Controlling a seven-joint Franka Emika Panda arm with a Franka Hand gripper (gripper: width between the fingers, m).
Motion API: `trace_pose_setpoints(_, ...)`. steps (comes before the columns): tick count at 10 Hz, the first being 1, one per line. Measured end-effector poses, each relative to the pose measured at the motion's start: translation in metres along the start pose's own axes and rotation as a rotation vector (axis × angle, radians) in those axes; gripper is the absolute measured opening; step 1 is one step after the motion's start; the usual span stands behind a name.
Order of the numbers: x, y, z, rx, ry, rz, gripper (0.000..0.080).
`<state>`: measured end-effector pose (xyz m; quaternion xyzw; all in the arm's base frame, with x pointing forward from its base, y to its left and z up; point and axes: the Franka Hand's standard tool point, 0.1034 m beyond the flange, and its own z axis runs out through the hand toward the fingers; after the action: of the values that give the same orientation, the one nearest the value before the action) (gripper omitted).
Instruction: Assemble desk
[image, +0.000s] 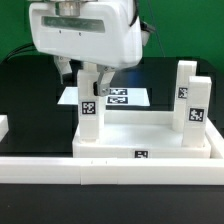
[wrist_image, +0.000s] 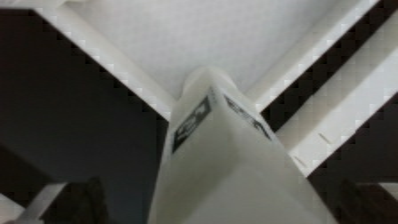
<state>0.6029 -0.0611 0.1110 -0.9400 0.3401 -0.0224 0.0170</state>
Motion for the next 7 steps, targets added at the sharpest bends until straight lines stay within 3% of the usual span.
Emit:
trace_pose_setpoints(2,-0.002,-0.003,0.001,-0.013,0.002,-0.205,0.0648)
trace_pose_setpoints(7,-0.010,-0.012,0.002,-0.006,-0.008,-0.616,0.0648)
